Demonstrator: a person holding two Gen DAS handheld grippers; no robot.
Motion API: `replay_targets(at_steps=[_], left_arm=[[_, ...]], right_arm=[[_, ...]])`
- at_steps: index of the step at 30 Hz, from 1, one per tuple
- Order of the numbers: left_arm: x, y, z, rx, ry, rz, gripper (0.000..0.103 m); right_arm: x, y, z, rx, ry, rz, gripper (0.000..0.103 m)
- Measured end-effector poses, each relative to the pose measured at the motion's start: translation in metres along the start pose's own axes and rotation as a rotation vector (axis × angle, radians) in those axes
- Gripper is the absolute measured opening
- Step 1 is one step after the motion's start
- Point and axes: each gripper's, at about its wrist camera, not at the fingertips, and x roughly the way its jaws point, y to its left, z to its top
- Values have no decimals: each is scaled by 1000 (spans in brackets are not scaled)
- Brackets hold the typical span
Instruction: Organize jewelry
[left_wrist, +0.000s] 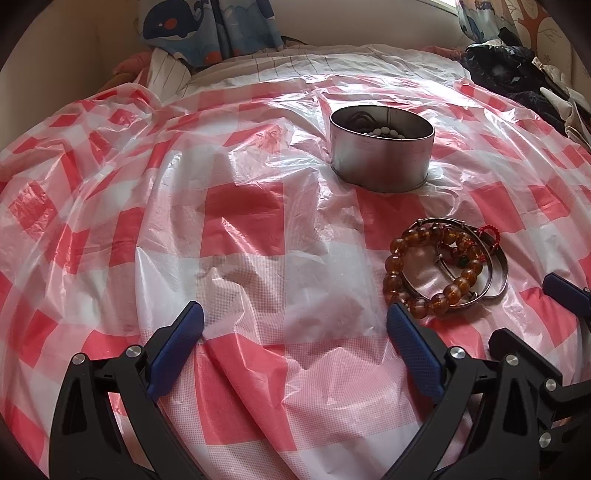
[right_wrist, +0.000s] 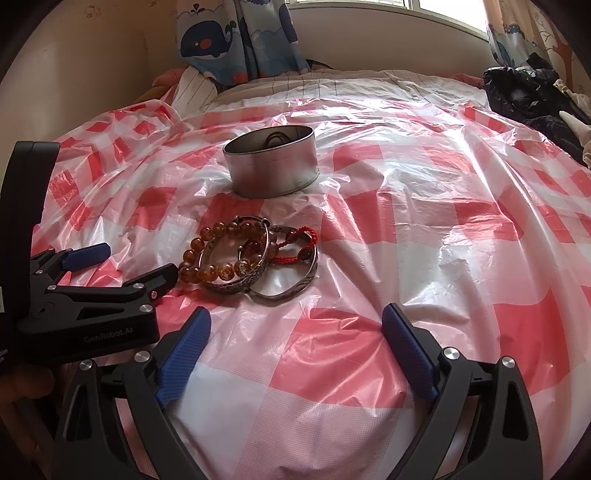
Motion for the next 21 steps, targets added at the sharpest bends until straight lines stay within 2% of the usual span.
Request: replay_targets(at_steps=[21], left_arm=[[1,0,0,1,1,1,95]], right_arm=[[-1,1,0,0,-1,-1,91]])
